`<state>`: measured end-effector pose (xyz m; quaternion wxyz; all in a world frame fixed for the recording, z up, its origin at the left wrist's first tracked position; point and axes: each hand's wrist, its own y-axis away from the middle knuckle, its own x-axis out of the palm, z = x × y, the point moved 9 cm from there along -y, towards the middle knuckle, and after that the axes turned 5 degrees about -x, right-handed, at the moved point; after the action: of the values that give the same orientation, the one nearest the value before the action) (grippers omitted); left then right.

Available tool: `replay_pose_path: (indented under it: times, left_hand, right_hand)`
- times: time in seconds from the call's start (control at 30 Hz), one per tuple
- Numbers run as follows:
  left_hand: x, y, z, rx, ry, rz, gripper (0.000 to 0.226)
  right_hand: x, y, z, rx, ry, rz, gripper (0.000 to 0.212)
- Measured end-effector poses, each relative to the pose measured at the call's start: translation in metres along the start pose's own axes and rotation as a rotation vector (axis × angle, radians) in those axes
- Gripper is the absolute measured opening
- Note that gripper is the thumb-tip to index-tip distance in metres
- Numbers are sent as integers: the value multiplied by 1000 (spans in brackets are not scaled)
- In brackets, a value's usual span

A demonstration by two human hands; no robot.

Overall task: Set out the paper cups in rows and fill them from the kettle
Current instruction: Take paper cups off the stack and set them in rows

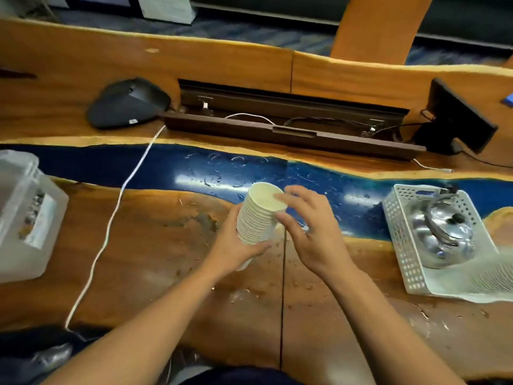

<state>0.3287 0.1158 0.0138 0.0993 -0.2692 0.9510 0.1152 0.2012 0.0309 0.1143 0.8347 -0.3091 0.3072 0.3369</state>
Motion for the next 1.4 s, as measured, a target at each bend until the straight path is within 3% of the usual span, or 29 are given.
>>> replay_pose_path:
  times: [0.07,0.27,0.5,0.87,1.03,1.1,1.17,1.4]
  left_hand:
    - [-37,-4,15,-10,-13,-7,76]
    - [-109,-26,37,0,-58,-30,80]
    - [-142,-57,47,3,-42,-58,90]
    - [-206,-101,50,-11,-47,-183,82]
    - [-241,-109,72,-73,0,-300,87]
    - [-254,-105,84,-86,4,-336,90]
    - [-263,-98,93,-95,0,-359,92]
    - [-263,-82,103,-113,-41,-390,93]
  right_hand:
    - [34,-25,23,-106,112,120,23]
    - [95,-74,74,-184,262,401,24]
    - [123,-119,100,-408,360,431,14]
    - [149,-191,130,-567,256,266,34]
    - [108,-229,146,-625,196,-160,16]
    - [108,-247,135,-591,196,-239,13]
    - [134,-267,110,-532,238,-176,12]
    - [270,-275,29,-314,424,365,19]
